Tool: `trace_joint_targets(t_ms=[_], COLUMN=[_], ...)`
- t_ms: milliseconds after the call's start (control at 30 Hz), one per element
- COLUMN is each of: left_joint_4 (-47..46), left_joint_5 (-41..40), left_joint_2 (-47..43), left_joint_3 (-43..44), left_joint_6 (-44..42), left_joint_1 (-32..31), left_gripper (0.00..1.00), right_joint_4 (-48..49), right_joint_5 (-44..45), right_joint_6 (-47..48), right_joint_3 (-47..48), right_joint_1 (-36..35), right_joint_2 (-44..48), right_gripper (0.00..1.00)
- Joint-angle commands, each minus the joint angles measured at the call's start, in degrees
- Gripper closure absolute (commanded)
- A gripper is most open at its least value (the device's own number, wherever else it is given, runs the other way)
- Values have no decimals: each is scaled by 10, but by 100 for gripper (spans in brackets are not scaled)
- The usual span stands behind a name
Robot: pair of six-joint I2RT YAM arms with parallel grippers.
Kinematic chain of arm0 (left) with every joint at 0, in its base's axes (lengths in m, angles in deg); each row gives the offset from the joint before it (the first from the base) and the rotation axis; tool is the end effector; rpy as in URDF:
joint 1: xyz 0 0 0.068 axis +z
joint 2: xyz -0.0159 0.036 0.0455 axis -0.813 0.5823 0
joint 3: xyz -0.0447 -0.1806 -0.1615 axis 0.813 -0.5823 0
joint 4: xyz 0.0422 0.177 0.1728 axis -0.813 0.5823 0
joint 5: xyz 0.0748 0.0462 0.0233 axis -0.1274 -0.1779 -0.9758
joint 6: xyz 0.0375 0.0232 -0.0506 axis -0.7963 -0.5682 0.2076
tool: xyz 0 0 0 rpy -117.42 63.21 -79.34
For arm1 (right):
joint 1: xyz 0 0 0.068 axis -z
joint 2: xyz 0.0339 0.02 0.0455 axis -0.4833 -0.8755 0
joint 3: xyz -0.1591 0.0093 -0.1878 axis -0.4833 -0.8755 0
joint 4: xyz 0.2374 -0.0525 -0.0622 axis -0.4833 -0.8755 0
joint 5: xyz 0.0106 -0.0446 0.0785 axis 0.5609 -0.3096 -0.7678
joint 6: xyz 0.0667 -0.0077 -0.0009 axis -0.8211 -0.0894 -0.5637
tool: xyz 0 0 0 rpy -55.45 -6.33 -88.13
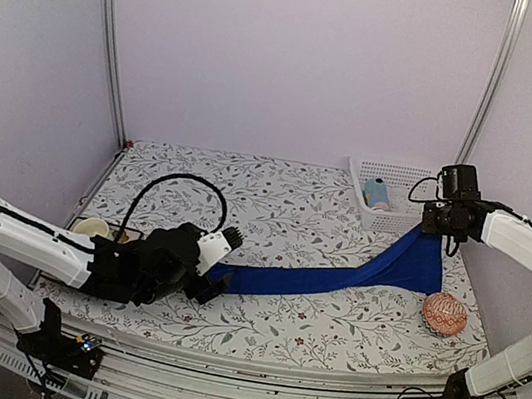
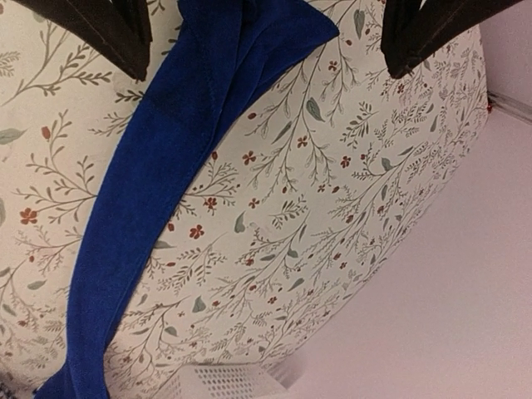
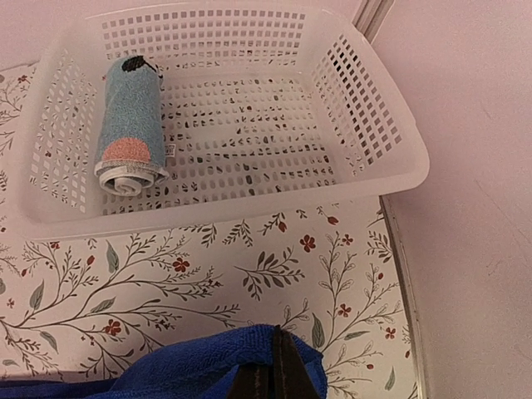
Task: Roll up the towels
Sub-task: Flatten out the towel at the center of the board.
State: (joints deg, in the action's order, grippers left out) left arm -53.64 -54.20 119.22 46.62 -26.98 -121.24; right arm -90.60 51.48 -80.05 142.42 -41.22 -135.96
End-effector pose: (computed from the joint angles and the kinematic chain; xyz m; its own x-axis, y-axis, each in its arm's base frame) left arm 0.1383 -0.2441 0.1725 -0.1384 0.5716 -0.8088 0.5714 0.7131 0.4062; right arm 0.3169 0.0477 0.2268 -0.6753 -0.0817 -0.7330 0.1256 0.9666 -0.2235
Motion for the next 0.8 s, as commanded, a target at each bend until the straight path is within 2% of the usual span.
trace_joint_targets(t_ms=[0,100,200,300,500,600,767], left_joint_4=[103,103,104,139,234,264,269], left_joint_5=[-90,-64,-92,-73,-137,-137,-79], left_joint_2=[43,30,22,11,28,32,-22], left_joint_3=[65,77,82,85,85,69,30], left_joint_6=[-23,-30,-36,-77,-157,-178,-206], left_joint_1=[-16,-16,-15,-18,-52,-73,-91], left_gripper=[3,3,3,3,3,3,3], right_joint_4=[18,17,23,24,24,23,21], right_joint_5=[-18,-26,-33,-40,-47,-51,-57], right_joint_6=[3,4,6,6,7,6,7], right_joint_3=[-6,-8,-14,-12,-12,-12,-15], right_joint_1=[1,1,1,1,1,1,0], right_joint_2=[23,30,38,38,37,35,37], right_gripper=[97,97,97,97,97,96,96])
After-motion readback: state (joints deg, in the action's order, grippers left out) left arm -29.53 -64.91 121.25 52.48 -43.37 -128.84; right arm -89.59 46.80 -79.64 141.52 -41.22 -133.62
